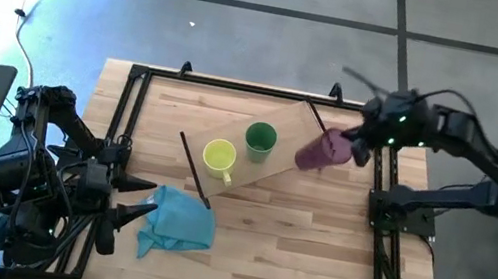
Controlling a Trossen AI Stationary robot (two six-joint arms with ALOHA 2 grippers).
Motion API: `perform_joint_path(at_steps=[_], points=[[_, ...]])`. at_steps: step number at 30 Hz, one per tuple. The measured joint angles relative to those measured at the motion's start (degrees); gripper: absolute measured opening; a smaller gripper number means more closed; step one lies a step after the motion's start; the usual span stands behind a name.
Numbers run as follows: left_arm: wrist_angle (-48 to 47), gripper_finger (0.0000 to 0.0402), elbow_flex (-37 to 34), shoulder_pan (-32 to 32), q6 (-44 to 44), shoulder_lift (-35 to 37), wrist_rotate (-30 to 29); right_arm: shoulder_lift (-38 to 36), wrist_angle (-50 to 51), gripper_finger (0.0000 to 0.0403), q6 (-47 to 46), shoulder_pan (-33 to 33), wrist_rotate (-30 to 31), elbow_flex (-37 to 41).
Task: Stack small to large cups/mugs on shelf
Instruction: Put the purple cup on the shelf
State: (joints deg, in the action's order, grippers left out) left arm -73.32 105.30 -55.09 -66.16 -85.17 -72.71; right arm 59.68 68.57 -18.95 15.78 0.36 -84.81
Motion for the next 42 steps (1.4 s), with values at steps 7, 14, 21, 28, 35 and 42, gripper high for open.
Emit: perform_joint_path(at_steps=[7,14,21,28,35,42], points=[[0.02,0.0188,0.0,0.0,-0.32,0.0,-0.25,4.13,7.87,0.0,5.4,6.56,0.73,-13.13],[0.02,0.0182,0.0,0.0,-0.34,0.0,-1.3,13.72,13.79,0.0,9.92,8.9,0.7,-26.57],[-0.09,0.0178,0.0,0.0,-1.13,-1.23,-1.42,24.49,18.23,0.0,13.67,9.39,-0.59,-34.92],[-0.1,0.0177,-0.02,0.0,-1.8,-2.66,-0.84,31.62,18.44,0.0,16.51,9.39,-2.51,-36.24],[-0.13,0.0177,-0.02,-0.04,-2.49,-2.86,0.07,35.1,18.36,0.0,17.93,10.07,-2.79,-36.24],[-0.33,0.0177,-0.02,-0.04,-2.66,-2.86,0.08,35.32,16.94,0.0,17.93,11.73,-5.18,-36.24]])
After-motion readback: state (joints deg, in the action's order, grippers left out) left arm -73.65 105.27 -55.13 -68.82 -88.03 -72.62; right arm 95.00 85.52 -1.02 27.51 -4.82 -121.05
